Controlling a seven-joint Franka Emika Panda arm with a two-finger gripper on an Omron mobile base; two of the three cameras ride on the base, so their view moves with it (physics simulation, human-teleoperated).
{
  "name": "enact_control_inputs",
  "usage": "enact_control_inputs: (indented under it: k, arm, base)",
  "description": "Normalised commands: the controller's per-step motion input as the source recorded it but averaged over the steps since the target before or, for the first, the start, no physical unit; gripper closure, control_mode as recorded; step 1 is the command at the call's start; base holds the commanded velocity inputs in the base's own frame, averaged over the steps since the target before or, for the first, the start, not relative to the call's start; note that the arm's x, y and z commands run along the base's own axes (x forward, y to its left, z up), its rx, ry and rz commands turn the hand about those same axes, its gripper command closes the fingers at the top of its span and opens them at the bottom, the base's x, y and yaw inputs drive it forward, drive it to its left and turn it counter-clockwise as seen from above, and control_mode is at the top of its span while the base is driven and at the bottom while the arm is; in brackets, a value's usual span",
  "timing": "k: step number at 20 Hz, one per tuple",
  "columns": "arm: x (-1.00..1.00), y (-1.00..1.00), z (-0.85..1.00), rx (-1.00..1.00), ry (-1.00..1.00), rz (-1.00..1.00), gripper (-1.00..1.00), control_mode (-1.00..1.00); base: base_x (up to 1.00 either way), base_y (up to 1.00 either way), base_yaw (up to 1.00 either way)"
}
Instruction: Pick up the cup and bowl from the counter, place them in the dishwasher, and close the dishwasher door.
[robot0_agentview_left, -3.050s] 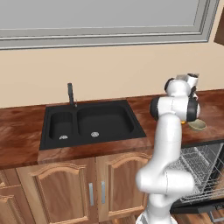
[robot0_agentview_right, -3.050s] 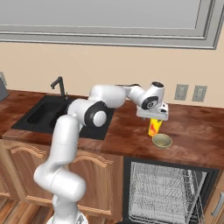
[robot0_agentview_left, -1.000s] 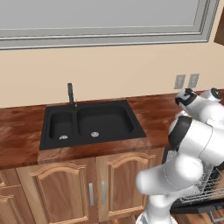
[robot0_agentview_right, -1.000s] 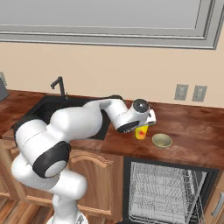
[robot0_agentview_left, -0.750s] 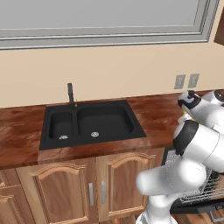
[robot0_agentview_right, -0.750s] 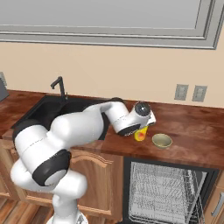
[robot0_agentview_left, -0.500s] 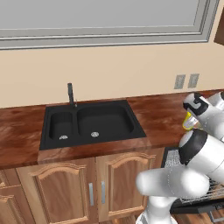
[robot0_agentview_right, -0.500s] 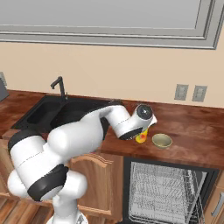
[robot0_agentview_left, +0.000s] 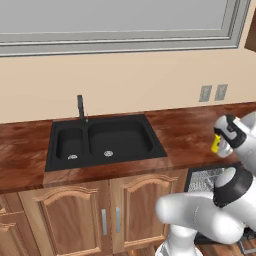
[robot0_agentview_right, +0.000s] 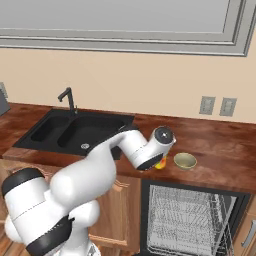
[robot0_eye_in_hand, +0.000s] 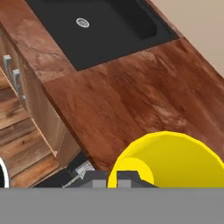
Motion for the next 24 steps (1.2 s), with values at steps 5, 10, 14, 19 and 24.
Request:
enact_control_inputs:
  k: [5, 10, 14, 19, 24]
  arm:
    - [-0.4, 0.0, -0.07, -0.11, 0.0, 0.21, 1.0, -1.0]
    - [-0.46, -0.01, -0.01, -0.1, 0.0, 0.18, 1.0, -1.0]
    - [-0.39, -0.05, 0.0, -0.08, -0.01, 0.14, 1.0, -1.0]
    - [-0.35, -0.13, 0.0, -0.05, -0.02, 0.1, 1.0, -1.0]
    - [-0.22, -0.26, -0.05, -0.01, -0.01, 0.06, 1.0, -1.0]
  base:
    - [0.0, 0.0, 0.0]
    - [0.0, 0.0, 0.0]
    - [0.0, 0.0, 0.0]
    - [0.0, 0.0, 0.0]
    - [0.0, 0.0, 0.0]
